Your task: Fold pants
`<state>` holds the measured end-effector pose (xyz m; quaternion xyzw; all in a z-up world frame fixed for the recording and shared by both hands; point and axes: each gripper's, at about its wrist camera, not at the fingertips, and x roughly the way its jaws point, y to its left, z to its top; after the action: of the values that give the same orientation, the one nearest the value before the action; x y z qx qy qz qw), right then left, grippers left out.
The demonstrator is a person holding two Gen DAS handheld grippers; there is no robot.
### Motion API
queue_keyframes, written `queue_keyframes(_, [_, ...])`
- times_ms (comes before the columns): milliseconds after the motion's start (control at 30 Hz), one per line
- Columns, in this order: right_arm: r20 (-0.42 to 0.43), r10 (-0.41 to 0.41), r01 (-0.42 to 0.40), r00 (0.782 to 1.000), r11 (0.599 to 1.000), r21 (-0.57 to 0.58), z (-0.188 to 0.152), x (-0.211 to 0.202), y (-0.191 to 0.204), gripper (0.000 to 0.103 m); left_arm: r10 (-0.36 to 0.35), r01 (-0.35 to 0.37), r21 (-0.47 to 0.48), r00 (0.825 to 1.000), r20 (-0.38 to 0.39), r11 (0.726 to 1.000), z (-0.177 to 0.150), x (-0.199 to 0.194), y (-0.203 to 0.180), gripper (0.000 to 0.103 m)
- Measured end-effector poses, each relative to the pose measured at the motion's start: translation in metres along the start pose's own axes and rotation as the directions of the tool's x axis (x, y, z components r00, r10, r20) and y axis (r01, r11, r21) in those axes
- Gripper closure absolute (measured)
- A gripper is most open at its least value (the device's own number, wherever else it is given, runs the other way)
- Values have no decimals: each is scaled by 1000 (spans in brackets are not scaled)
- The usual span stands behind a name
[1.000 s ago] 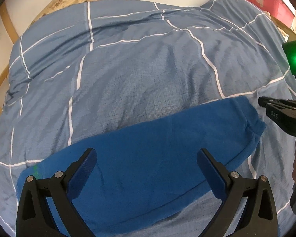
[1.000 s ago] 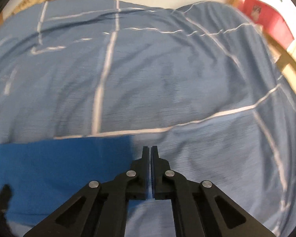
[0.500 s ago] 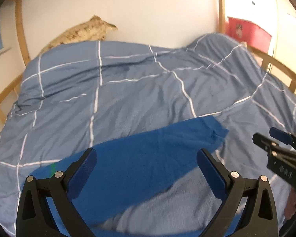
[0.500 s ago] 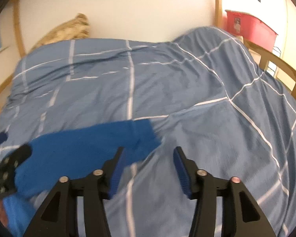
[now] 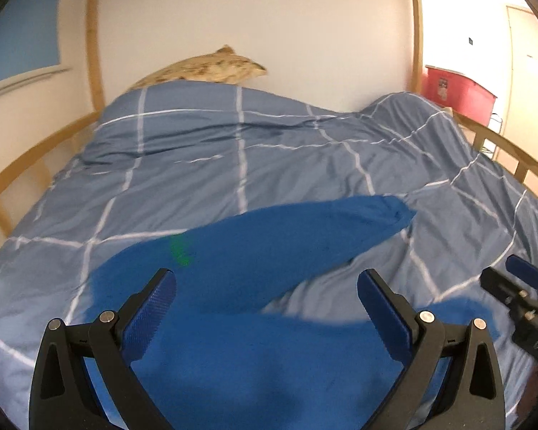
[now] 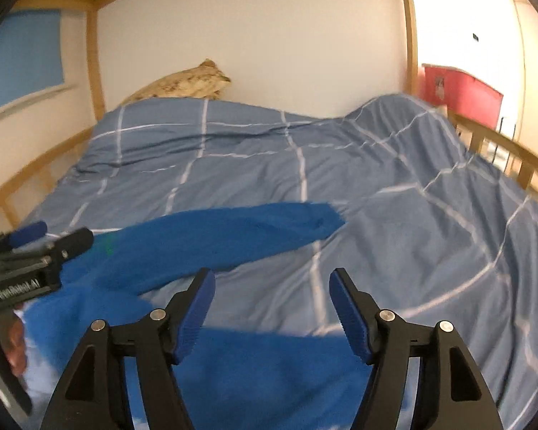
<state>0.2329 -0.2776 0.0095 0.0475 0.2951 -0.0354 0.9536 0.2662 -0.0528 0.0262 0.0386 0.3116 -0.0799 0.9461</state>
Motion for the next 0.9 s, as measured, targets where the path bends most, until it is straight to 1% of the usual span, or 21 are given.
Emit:
queue_keyframes(67, [-10, 38, -37, 999, 999, 23, -14, -10, 12, 36, 36, -36, -9, 999, -9, 999, -18, -12, 17, 0])
queue_keyframes(167, [-17, 48, -47, 999, 997, 65, -33, -22, 26, 36, 96, -96, -28, 995, -12, 995, -40, -25, 42, 0])
queue_keyframes(233, [-19, 61, -59, 998, 994, 93, -46, -26, 35, 36, 129, -130, -62, 992, -11, 990, -55, -33, 62, 0])
queue_keyframes(333, [-22, 76, -72, 997, 986, 147, -66, -27, 47, 36, 163, -164, -99, 986, -24, 981, -74, -37, 84, 0])
queue_keyframes(400, [-43, 92, -81, 995, 975, 206, -78, -24, 52, 36, 177, -182, -120, 983, -49, 976, -88, -36, 97, 0])
queue_keyframes(500, [-105, 119, -83, 987, 953, 292, -98, -14, 57, 36, 205, -214, -122, 976, -78, 969, -106, -33, 110, 0])
queue_keyframes(600, [-144, 104, -53, 984, 947, 318, -113, -7, 61, 36, 243, -255, -98, 963, -120, 962, -124, -24, 119, 0])
queue_keyframes(700, [-167, 76, -19, 983, 948, 317, -125, -2, 65, 36, 244, -260, -101, 958, -150, 960, -138, -19, 124, 0])
queue_keyframes(767, [-195, 64, 2, 979, 948, 318, -132, 2, 65, 36, 244, -265, -121, 956, -163, 957, -145, -15, 129, 0])
queue_keyframes(900, [-245, 45, 49, 969, 930, 364, -143, 12, 59, 36, 231, -261, -162, 956, -179, 952, -152, -9, 136, 6])
